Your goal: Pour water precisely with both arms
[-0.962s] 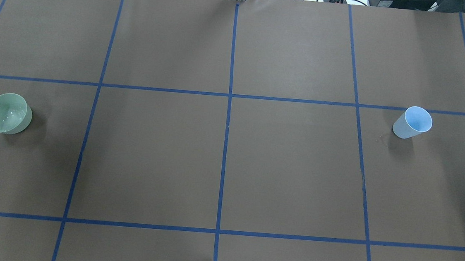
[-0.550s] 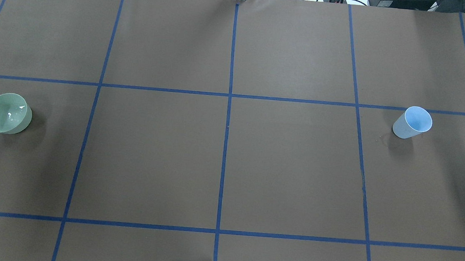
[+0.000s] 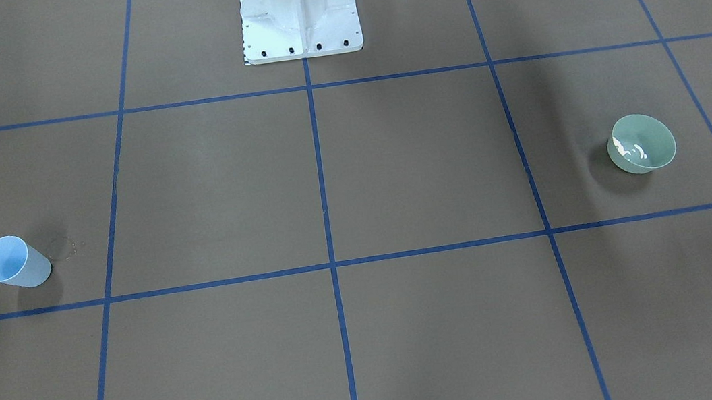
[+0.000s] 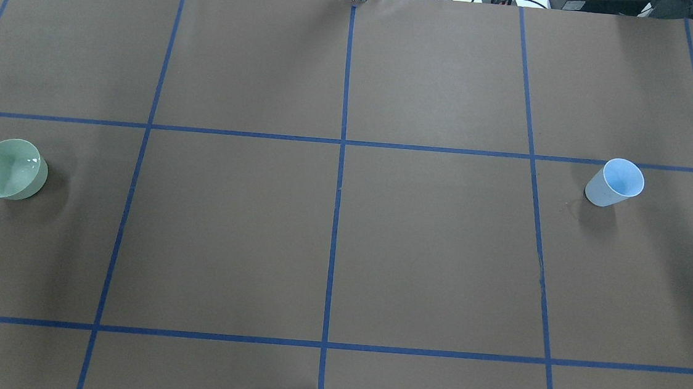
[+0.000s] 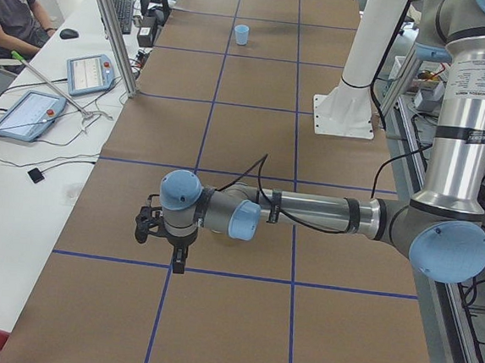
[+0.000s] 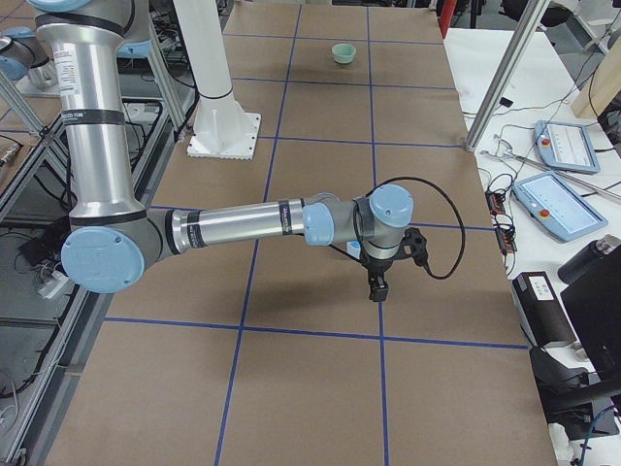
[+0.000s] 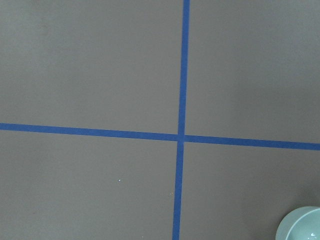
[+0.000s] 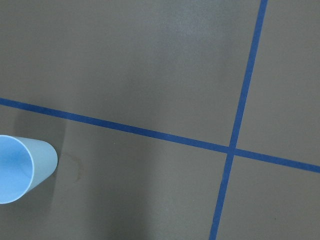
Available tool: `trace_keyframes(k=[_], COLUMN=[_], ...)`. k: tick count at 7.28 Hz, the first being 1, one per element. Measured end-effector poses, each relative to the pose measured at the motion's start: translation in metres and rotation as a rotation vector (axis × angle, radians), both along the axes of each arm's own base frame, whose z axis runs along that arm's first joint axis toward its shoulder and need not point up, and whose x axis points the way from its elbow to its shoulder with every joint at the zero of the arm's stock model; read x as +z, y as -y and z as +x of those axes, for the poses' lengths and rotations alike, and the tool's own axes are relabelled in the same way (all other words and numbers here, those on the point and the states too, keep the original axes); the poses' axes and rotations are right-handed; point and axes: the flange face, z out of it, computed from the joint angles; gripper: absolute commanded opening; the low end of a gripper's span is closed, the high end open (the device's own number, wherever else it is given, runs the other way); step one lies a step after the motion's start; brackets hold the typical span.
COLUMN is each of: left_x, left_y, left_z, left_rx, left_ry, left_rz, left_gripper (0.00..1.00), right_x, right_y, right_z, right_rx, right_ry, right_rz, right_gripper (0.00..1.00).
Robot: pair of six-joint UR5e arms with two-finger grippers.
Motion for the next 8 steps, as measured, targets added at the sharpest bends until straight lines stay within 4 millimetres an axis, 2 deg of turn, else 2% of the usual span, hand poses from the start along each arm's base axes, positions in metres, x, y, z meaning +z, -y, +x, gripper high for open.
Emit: trace_keyframes(k=[1, 3, 4, 6, 8], left_x=[-0.010, -0.052, -0.061, -0.059, -0.044], left_y=[0.002, 0.010, 0.012, 0.011, -0.001], left_z=[-0.004, 0.002, 0.005, 0.005, 0.003], left_rx=[-0.006, 0.009, 0.020, 0.027, 0.027], left_ry=[-0.015, -0.075, -0.074, -0.026, -0.009], left_rz=[0.008, 0.007, 0.003, 0.001, -0.024], left_gripper=[1.00, 1.00, 1.00, 1.00, 1.00], right_x=[0.003, 0.006, 0.006, 0.003, 0.007], right_y=[-0.003, -0.004, -0.004, -0.005, -0.010], right_z=[0.004, 0.011, 0.011, 0.011, 0.012], right_rx=[0.006, 0.019, 0.023, 0.024, 0.023], right_ry=[-0.001, -0.003, -0.001, 0.006, 0.005], right_rz=[-0.009, -0.018, -0.019, -0.013, -0.014], right_gripper=[1.00, 1.00, 1.00, 1.00, 1.00])
